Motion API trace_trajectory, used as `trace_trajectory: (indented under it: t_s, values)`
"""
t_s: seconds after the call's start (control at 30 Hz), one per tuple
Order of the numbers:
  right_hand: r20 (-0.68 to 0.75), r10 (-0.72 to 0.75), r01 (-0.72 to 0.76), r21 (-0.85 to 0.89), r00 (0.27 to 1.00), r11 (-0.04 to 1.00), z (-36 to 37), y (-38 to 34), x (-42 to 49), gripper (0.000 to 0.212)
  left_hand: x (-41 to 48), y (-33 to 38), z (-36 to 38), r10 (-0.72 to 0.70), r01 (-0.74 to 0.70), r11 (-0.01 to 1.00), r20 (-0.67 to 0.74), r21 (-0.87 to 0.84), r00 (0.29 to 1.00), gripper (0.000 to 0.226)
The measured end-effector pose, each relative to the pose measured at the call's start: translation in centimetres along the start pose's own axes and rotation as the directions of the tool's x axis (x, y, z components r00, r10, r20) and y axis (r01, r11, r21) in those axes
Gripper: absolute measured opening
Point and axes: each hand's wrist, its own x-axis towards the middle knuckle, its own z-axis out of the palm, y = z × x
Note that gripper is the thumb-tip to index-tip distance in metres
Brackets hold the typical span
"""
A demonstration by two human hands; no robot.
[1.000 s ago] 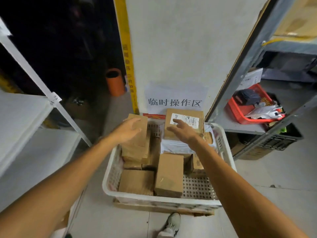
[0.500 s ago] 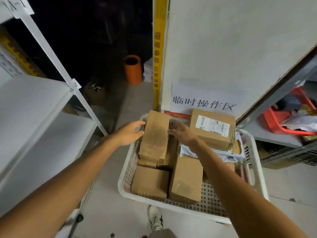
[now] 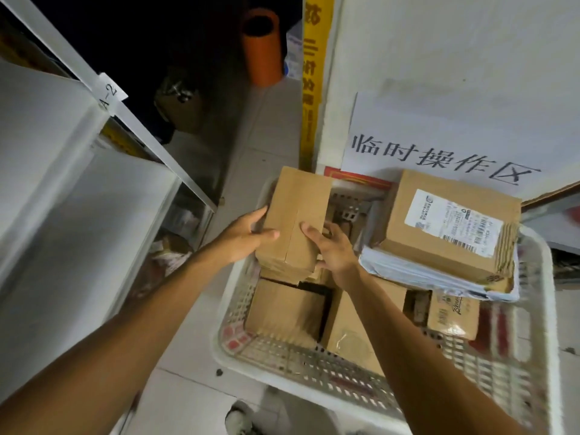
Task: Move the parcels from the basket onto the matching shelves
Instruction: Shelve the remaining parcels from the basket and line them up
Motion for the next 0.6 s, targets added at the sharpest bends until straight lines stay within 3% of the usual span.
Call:
trace_trajectory:
  t_s: [0.2, 0.33, 0.43, 0.6]
  values:
    - [0.025, -0.026, 0.027, -0.019, 0.999, 0.999, -0.1, -0.1, -1.0, 0.049, -2.0, 0.8, 0.1, -0.019, 0.025, 0.991, 0.048, -0.131, 0.999, 0.071]
    - [0.079, -0.077, 0.081, -0.05, 0.994, 0.995, -0.4, -1.2, -3.1, 0.055, -4.1, 2.0, -0.2, -0.012, 0.012, 0.987, -0.003, -0.159, 1.0, 0.055]
    - [0.069, -0.171, 0.175, -0.05, 0.983, 0.983, 0.2, -2.6, -5.7, 0.048, -6.4, 3.4, -0.9, 0.041, -0.05, 0.972, -0.045, -0.231, 0.998, 0.048]
    - [0.099, -0.333, 0.338, -0.038, 0.938, 0.94, 1.7, -6.5, -11.4, 0.046, -11.3, 6.0, -3.8, 0.247, -0.284, 0.942, -0.201, -0.178, 0.948, 0.049]
